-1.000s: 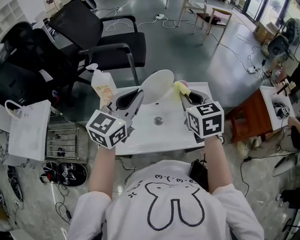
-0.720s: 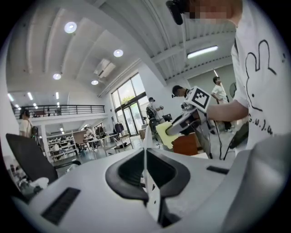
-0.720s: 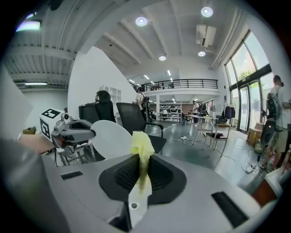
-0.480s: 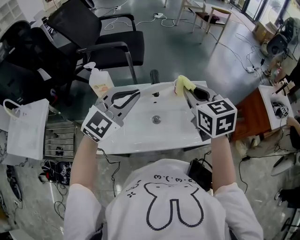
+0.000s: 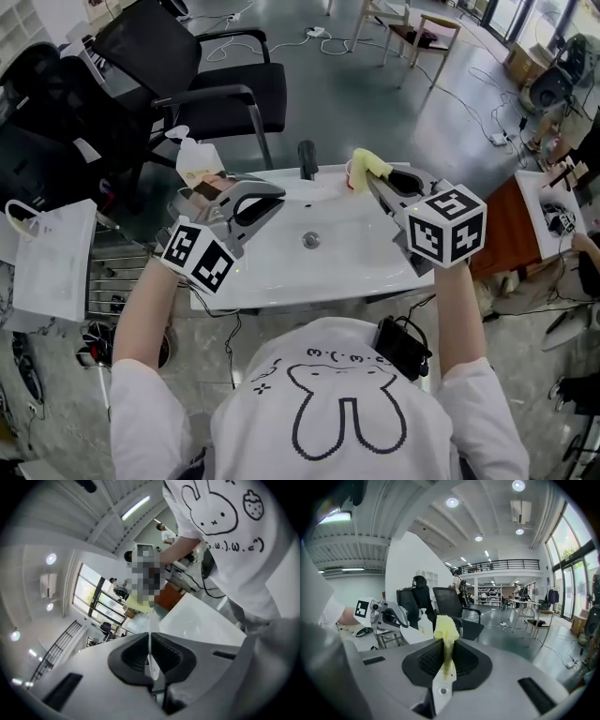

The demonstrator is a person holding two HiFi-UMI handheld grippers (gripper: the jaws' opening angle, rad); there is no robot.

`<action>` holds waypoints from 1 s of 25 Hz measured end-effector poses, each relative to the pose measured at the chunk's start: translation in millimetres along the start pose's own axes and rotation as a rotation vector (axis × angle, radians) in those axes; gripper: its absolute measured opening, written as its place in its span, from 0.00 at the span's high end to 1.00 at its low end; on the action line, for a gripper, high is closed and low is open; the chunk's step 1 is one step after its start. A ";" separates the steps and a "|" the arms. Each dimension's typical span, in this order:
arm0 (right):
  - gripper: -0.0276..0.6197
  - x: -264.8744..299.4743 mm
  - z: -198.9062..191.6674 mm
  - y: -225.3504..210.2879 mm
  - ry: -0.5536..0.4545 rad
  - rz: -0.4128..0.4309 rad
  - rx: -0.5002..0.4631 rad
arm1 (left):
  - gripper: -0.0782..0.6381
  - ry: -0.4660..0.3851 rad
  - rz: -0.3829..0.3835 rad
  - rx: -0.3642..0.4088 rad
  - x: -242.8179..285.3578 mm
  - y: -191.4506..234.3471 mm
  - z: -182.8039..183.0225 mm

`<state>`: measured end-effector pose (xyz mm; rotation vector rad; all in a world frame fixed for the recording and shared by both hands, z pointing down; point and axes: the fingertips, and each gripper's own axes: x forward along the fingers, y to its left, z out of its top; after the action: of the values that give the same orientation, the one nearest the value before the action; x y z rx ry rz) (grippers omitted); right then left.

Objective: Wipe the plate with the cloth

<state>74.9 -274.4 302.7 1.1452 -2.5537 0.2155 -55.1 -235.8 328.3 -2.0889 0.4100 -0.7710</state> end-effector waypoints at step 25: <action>0.88 30.0 -22.5 97.8 0.195 0.420 -0.343 | 0.86 0.066 0.009 0.496 11.0 -19.8 12.0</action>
<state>-11.5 -224.1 334.3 0.4365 -2.4982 -0.0159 -38.6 -222.8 343.2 -1.6009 0.2321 -0.8404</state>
